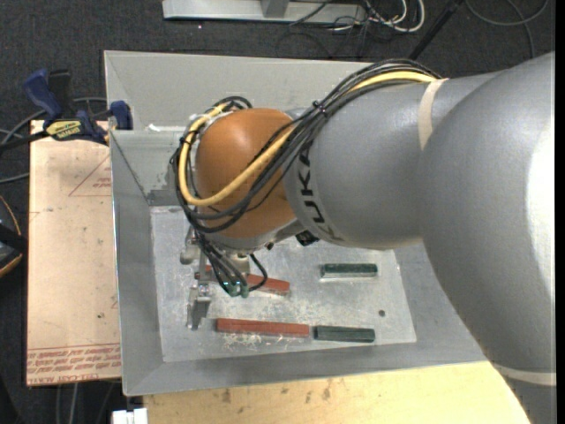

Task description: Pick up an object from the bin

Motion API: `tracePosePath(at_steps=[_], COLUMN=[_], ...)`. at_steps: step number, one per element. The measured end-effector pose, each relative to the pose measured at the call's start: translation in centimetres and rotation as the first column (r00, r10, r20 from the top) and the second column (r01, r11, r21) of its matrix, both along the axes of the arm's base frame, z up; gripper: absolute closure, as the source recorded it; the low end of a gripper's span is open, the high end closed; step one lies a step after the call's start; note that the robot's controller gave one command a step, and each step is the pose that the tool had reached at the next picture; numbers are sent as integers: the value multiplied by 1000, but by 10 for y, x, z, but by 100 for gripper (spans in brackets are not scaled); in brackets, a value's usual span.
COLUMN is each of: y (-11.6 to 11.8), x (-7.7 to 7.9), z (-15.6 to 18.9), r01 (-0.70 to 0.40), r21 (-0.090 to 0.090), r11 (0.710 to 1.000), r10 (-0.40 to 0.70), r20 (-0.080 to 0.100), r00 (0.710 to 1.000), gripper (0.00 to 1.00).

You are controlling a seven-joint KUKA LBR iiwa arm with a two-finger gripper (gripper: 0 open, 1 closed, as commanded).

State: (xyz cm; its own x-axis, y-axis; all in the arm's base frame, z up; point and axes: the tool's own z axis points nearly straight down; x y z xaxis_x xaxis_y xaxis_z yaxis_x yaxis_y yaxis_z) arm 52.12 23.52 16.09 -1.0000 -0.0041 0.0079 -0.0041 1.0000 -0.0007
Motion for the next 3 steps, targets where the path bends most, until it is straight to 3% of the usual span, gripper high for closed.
tracePosePath(at_steps=[1,2,3], y=[-1,-34,-53], x=[2,-23,6], z=[5,-50,-80], r01=[4,-27,39], r21=[2,4,4], r11=[1000,1000,999], r10=[-4,27,-39], r20=[8,12,12], r00=[1000,1000,999], gripper=[0,0,100])
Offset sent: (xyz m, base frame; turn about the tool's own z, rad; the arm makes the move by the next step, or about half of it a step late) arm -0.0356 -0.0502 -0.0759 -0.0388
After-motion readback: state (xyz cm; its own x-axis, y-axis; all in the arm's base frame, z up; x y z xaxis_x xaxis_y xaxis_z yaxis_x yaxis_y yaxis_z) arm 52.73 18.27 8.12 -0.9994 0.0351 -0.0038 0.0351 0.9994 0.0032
